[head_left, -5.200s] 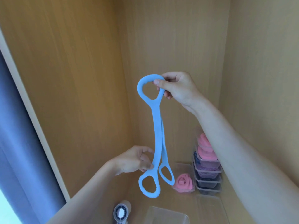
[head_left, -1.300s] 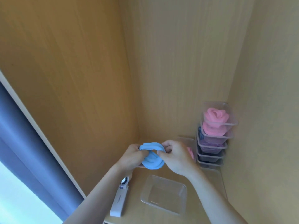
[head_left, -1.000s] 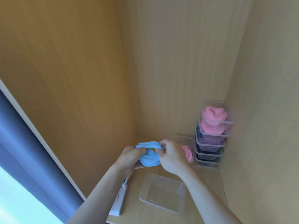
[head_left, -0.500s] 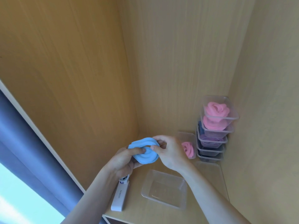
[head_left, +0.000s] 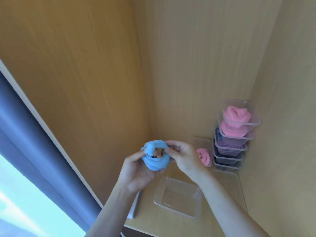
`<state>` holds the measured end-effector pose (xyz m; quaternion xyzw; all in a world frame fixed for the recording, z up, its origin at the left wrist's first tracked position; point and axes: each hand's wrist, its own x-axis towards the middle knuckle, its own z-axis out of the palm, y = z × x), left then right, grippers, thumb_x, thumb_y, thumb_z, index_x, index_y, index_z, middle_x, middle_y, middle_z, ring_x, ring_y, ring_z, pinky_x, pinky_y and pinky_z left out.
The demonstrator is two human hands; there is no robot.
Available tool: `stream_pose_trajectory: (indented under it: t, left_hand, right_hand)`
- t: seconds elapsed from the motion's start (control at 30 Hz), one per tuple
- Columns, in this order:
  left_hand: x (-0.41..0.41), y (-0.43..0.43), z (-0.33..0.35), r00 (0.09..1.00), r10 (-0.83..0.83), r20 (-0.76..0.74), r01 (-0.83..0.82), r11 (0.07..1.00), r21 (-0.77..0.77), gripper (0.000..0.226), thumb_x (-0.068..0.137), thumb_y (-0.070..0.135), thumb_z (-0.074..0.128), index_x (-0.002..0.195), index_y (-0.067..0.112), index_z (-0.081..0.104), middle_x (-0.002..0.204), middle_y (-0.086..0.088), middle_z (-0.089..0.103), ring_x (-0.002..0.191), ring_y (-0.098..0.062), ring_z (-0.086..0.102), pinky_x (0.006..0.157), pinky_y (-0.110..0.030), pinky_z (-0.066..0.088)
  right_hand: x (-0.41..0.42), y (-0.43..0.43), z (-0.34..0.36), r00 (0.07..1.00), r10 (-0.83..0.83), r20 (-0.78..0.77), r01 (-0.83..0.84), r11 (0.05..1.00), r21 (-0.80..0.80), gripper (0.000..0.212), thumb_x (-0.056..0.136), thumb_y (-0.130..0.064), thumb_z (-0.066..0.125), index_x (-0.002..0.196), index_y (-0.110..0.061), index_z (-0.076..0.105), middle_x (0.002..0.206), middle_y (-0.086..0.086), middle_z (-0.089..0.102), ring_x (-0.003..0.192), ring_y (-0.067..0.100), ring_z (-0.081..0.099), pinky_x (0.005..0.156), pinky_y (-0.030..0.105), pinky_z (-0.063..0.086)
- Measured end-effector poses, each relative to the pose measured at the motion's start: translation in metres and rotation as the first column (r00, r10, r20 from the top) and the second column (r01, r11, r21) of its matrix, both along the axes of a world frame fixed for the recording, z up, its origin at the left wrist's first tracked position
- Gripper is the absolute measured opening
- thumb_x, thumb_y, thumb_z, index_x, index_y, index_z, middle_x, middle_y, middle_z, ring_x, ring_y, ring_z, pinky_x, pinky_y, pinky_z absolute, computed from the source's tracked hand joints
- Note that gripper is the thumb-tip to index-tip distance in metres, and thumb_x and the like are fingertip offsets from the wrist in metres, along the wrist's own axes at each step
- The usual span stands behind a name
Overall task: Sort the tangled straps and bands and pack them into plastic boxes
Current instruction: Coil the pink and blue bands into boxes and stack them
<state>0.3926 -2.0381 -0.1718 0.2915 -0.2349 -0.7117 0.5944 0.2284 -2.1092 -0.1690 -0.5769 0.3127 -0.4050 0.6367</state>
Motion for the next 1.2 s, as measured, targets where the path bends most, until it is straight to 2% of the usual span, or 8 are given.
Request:
stream_pose_trajectory:
  t: [0.07, 0.23, 0.4, 0.53, 0.67, 0.87, 1.07, 1.2]
  left_hand:
    - [-0.002, 0.002, -0.001, 1.000, -0.020, 0.005, 0.020, 1.000, -0.016, 0.024, 0.086, 0.019, 0.066, 0.104, 0.004, 0.072, 0.101, -0.016, 0.068, 0.096, -0.028, 0.065, 0.096, -0.045, 0.040]
    - [-0.006, 0.008, -0.014, 0.963, -0.049, 0.265, 0.030, 0.997, 0.074, 0.036, 0.093, 0.026, 0.067, 0.124, 0.008, 0.070, 0.131, -0.015, 0.066, 0.116, -0.028, 0.066, 0.093, -0.037, 0.053]
    - [-0.019, 0.006, -0.041, 0.954, 0.032, 0.298, -0.089, 0.979, 0.181, 0.046, 0.087, 0.017, 0.071, 0.127, -0.005, 0.063, 0.123, -0.023, 0.068, 0.106, -0.029, 0.071, 0.083, -0.032, 0.059]
    - [-0.031, 0.006, -0.060, 0.908, 0.067, 0.414, -0.187, 0.949, 0.255, 0.058, 0.081, 0.019, 0.077, 0.130, -0.005, 0.058, 0.117, -0.018, 0.072, 0.105, -0.027, 0.072, 0.079, -0.029, 0.057]
    - [-0.037, 0.009, -0.074, 0.823, 0.047, 0.566, -0.244, 0.929, 0.278, 0.045, 0.086, 0.025, 0.078, 0.122, 0.004, 0.061, 0.108, -0.009, 0.077, 0.096, -0.018, 0.074, 0.072, -0.024, 0.053]
    - [-0.035, 0.016, -0.103, 0.453, -0.062, 0.889, -0.264, 0.943, 0.200, 0.023, 0.087, 0.044, 0.074, 0.093, 0.022, 0.078, 0.095, 0.004, 0.076, 0.093, -0.014, 0.068, 0.073, -0.022, 0.045]
    - [-0.029, 0.021, -0.137, -0.185, -0.068, 0.980, -0.164, 0.986, 0.037, 0.029, 0.081, 0.048, 0.076, 0.100, 0.031, 0.065, 0.107, 0.008, 0.051, 0.109, -0.016, 0.050, 0.091, -0.032, 0.044]
    - [-0.028, 0.023, -0.149, -0.261, 0.106, 0.959, -0.062, 0.990, -0.127, 0.046, 0.076, 0.030, 0.084, 0.115, 0.021, 0.059, 0.115, -0.001, 0.053, 0.110, -0.029, 0.050, 0.092, -0.046, 0.049]
  right_hand:
    - [-0.001, 0.004, -0.011, 0.999, -0.035, 0.019, 0.036, 0.999, -0.030, 0.025, 0.094, 0.005, 0.063, 0.104, -0.016, 0.072, 0.095, 0.002, 0.077, 0.090, 0.014, 0.072, 0.082, 0.029, 0.059]
    - [-0.016, 0.007, -0.038, 0.980, -0.193, -0.040, 0.192, 0.981, -0.010, 0.027, 0.084, 0.001, 0.077, 0.103, -0.015, 0.065, 0.079, 0.001, 0.076, 0.073, 0.012, 0.070, 0.068, 0.025, 0.055]
    - [-0.025, 0.020, -0.071, 0.960, -0.269, -0.074, 0.275, 0.956, 0.106, 0.007, 0.095, -0.008, 0.067, 0.090, -0.010, 0.064, 0.079, 0.002, 0.076, 0.073, 0.013, 0.072, 0.061, 0.026, 0.057]
    - [-0.032, 0.028, -0.082, 0.943, -0.293, -0.156, 0.315, 0.939, 0.141, 0.020, 0.094, -0.028, 0.072, 0.095, -0.009, 0.066, 0.089, 0.007, 0.075, 0.084, 0.020, 0.073, 0.072, 0.037, 0.061]
    - [-0.038, 0.034, -0.094, 0.907, -0.323, -0.271, 0.363, 0.925, 0.113, 0.021, 0.084, -0.021, 0.082, 0.095, -0.015, 0.064, 0.089, 0.004, 0.074, 0.079, 0.017, 0.071, 0.072, 0.035, 0.058]
    - [-0.049, 0.043, -0.117, 0.856, -0.331, -0.398, 0.394, 0.915, 0.086, 0.006, 0.090, -0.014, 0.074, 0.091, -0.017, 0.069, 0.086, 0.000, 0.071, 0.077, 0.016, 0.069, 0.076, 0.040, 0.060]
    - [-0.042, 0.056, -0.140, 0.711, -0.290, -0.641, 0.300, 0.949, -0.097, 0.009, 0.093, -0.028, 0.070, 0.098, -0.021, 0.067, 0.094, -0.008, 0.067, 0.082, 0.010, 0.064, 0.074, 0.026, 0.052]
    - [-0.038, 0.062, -0.148, 0.526, -0.409, -0.746, 0.202, 0.912, -0.358, 0.022, 0.098, -0.031, 0.061, 0.106, -0.011, 0.067, 0.111, -0.001, 0.058, 0.092, 0.019, 0.060, 0.079, 0.030, 0.047]
